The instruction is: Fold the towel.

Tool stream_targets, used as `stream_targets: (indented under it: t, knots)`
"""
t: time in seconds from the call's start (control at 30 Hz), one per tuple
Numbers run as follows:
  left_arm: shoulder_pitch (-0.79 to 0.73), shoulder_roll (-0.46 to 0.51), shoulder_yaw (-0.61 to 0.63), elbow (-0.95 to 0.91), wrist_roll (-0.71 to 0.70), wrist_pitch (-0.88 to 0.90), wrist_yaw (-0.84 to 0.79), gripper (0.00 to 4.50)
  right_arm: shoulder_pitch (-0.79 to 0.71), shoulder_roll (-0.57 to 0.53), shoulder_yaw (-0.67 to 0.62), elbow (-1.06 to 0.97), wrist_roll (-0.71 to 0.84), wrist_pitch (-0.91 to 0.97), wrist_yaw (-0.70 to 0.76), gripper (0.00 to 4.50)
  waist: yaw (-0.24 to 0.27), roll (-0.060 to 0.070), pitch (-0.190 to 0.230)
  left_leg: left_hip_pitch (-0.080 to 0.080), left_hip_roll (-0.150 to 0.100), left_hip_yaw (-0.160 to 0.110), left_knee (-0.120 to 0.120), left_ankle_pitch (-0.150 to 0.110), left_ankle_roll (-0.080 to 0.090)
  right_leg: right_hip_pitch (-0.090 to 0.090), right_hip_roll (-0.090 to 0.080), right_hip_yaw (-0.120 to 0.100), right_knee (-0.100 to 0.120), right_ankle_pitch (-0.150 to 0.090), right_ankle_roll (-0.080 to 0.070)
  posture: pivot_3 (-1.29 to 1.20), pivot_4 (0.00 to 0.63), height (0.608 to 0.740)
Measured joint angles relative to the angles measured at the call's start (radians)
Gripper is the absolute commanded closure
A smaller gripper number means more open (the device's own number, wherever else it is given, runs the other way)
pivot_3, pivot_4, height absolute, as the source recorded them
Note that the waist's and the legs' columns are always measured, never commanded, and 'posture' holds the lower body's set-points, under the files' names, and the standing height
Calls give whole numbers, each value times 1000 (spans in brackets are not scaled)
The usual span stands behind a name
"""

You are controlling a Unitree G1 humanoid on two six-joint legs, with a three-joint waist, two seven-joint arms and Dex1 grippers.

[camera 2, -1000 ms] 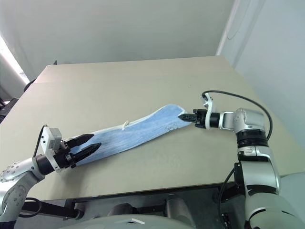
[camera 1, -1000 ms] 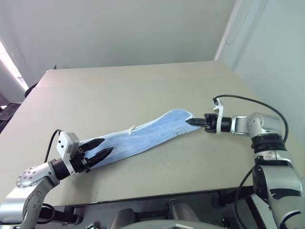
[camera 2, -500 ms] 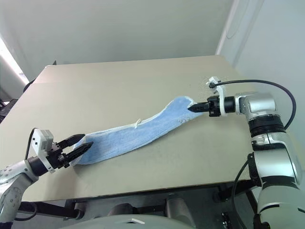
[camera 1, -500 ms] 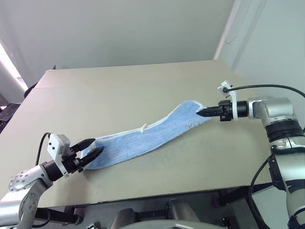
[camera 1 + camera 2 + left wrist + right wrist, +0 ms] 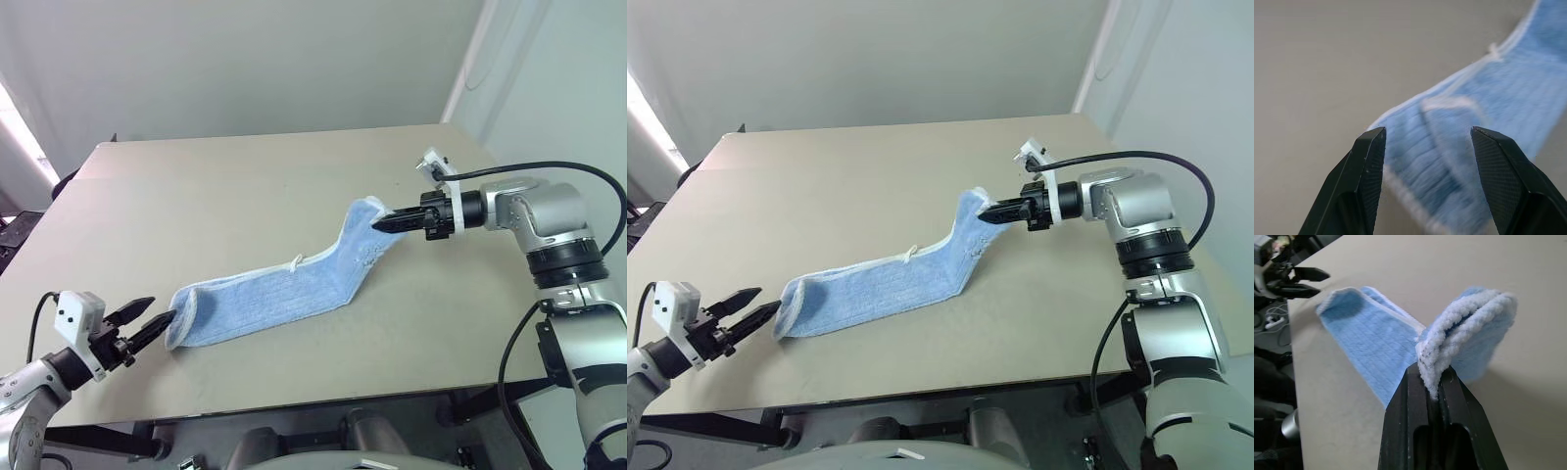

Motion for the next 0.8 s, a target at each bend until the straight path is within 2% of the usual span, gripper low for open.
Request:
stream_targets:
  t: [0.17,0.3,0.5,0.67,0.7,0.8]
  knots:
    - [-1,-1,5,24,15,-21,10,1592,10,67,25,-120,25,40,-35,4466,-1,0,0,0,0,0,0,0,0,0,-1,0,0,1,0,0,0,740]
    - [-3,-2,5,31,23,-23,20,1592,22,125,104,-161,13,45,-78,4466,-1,-1,-1,0,0,0,0,0,0,0,-3,-1,1,1,-1,0,0,740]
    - [-11,-13,3,20,22,-23,21,1592,105,255,216,-114,-45,-24,-154,4466,-1,-3,-2,-1,0,-1,0,0,0,-1,-4,-2,1,1,-1,0,0,740]
    - [10,-30,-7,10,23,-22,15,1592,130,345,226,-44,-61,-47,-224,4466,-2,-3,-2,-1,-2,-1,0,0,0,-1,-7,-2,2,1,0,0,0,740]
    - [14,-30,-7,9,24,-23,14,1592,132,353,223,-44,-60,-56,-229,3968,-2,-3,-2,-1,-2,-1,0,0,0,-1,-8,-2,2,1,0,0,0,740]
    - [21,-31,-7,7,31,-23,12,1592,139,401,197,-45,-55,-65,-267,3033,-2,-3,-2,-1,-2,-1,0,0,0,-1,-8,-3,2,1,0,0,0,740]
